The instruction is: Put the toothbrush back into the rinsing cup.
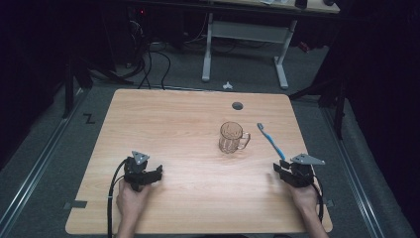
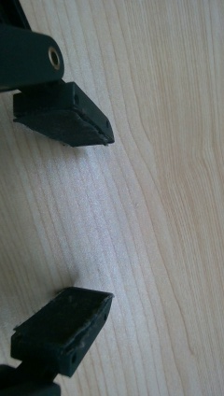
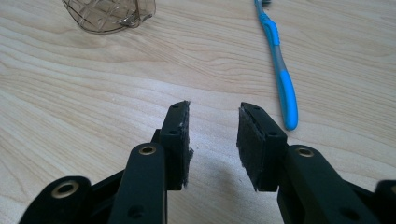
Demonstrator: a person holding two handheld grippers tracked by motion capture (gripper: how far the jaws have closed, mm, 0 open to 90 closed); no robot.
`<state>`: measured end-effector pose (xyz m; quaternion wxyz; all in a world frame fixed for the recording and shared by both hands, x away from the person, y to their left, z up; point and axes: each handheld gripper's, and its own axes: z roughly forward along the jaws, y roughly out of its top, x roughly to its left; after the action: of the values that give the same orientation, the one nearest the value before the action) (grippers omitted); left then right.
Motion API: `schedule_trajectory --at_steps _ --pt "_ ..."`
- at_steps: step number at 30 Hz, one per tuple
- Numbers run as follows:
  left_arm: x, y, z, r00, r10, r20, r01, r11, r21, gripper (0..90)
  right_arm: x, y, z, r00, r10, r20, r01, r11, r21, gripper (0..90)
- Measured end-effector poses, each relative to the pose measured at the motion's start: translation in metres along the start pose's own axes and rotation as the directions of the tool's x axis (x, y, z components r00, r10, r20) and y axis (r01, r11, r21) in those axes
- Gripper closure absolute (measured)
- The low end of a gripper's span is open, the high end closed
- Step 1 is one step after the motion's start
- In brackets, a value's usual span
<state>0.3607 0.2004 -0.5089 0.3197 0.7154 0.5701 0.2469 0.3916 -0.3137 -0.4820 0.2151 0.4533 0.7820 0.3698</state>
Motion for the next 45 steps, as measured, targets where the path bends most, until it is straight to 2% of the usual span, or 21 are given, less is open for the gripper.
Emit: schedule_trajectory --at_steps 23,39,45 --pt "0.000 0.000 0.000 1.0000 0.000 0.000 0.000 1.0000 0.000 20.3 -0.014 0.011 0.000 0.9998 0.008 0.020 -0.009 1.000 0.024 64.2" --pt "0.000 0.000 0.000 1.0000 0.000 0.000 0.000 1.0000 0.001 20.4 -0.019 0.031 0.004 0.9995 -0.010 0.030 0.008 0.999 0.046 64.2" --pt "0.000 0.000 0.000 1.0000 0.000 0.000 0.000 1.0000 0.000 20.4 -0.021 0.036 0.007 0.9993 -0.012 0.035 0.009 0.997 0.073 64.1"
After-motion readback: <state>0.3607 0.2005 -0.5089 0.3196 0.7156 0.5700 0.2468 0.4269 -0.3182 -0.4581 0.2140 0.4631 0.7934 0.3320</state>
